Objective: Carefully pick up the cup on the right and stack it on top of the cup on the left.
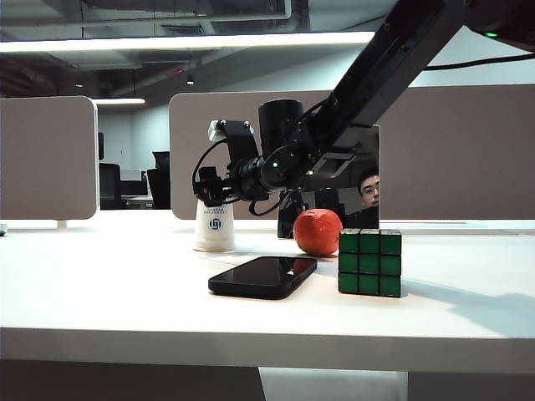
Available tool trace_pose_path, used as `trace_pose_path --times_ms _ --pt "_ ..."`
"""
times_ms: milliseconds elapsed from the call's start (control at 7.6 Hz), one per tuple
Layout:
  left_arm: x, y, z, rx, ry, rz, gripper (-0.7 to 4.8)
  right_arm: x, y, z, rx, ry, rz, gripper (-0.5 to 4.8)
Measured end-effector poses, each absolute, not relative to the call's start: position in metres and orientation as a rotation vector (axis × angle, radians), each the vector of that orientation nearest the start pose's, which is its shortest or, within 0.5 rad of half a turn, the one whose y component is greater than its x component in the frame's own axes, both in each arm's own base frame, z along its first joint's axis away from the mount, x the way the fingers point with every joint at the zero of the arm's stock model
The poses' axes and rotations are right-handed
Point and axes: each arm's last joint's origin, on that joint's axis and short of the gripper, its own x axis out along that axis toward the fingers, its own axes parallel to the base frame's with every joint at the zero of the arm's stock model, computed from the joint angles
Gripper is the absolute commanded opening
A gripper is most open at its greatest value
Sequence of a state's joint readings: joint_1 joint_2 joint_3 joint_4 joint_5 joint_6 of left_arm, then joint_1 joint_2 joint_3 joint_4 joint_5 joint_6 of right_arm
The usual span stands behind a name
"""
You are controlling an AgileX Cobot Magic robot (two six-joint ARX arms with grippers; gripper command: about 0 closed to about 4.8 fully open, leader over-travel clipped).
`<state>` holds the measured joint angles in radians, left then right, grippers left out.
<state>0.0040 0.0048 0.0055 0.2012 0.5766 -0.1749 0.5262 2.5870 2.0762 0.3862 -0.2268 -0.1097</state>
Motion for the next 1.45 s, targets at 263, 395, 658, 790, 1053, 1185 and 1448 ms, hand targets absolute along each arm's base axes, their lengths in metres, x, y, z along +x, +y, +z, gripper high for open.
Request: trace_pose_path --times_ms 263,395,658,790,1053,1185,1448 --pt "0.091 -0.015 0.183 -0.111 -0.145 -0.586 -0.06 0.500 0.298 0.162 -0.125 0.095 0.759 3.94" --pt "0.091 -0.015 0.183 -0.111 -0.146 -0.586 -0.06 0.501 0.298 0.165 -0.120 0.070 0.757 4.01" --pt "0.091 -0.015 0.183 -0.111 -0.145 -0.586 -0.06 0.500 0.298 0.183 -0.099 -0.048 0.752 4.00" --pt "0.091 -0.015 0.183 -0.111 -0.146 -0.586 -0.06 0.493 0.293 0.231 -0.084 -0.146 0.746 4.00" --pt "0.091 -0.015 0.183 -0.110 -0.146 -0.585 -0.06 0.466 0.263 0.339 -0.073 -0.262 0.725 3.98" --pt "0.091 -0.015 0.183 -0.110 -0.146 -0.585 -0.06 0.452 0.245 0.375 -0.098 -0.223 0.692 3.91" --pt "0.091 -0.015 0.183 -0.110 -0.146 -0.585 -0.06 0.436 0.221 0.400 -0.159 -0.117 0.653 3.24"
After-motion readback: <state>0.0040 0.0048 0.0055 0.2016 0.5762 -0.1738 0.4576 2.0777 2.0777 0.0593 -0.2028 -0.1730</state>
